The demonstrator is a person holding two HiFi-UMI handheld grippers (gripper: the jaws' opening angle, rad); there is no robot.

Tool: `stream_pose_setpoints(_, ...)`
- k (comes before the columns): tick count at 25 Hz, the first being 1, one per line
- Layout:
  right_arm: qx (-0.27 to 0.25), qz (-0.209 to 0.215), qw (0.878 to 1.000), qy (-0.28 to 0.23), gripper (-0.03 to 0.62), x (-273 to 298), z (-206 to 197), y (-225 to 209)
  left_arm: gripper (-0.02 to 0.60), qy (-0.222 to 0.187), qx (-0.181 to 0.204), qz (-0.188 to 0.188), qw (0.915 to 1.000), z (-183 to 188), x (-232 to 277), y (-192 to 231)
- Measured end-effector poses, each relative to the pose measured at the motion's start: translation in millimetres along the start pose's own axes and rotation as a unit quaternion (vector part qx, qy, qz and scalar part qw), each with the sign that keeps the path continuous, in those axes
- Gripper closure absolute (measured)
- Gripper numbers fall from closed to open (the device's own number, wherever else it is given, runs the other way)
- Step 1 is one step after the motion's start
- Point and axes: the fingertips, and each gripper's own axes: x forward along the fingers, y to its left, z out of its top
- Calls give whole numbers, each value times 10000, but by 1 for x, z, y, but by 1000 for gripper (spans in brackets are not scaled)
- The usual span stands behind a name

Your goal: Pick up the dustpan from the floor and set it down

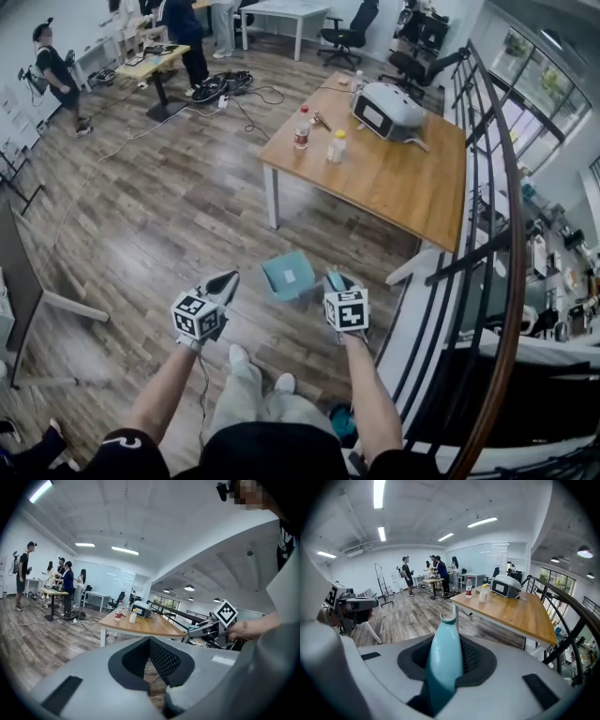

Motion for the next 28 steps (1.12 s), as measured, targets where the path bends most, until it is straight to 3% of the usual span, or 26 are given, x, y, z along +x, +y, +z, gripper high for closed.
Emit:
stream_pose_setpoints(8, -141, -66, 9991, -392, 503, -60, 31, 3, 587, -78, 312, -100, 9994, 31, -31, -46)
stream_pose_setpoints(18, -143, -50, 9984, -547, 503, -84, 49, 0, 586, -306, 441, 103, 9985, 65, -45, -55)
stream_pose_setpoints(28, -146, -56, 9970, -753, 503, -93, 60, 3, 586, -411, 461, 141, 9980, 74, -49, -56)
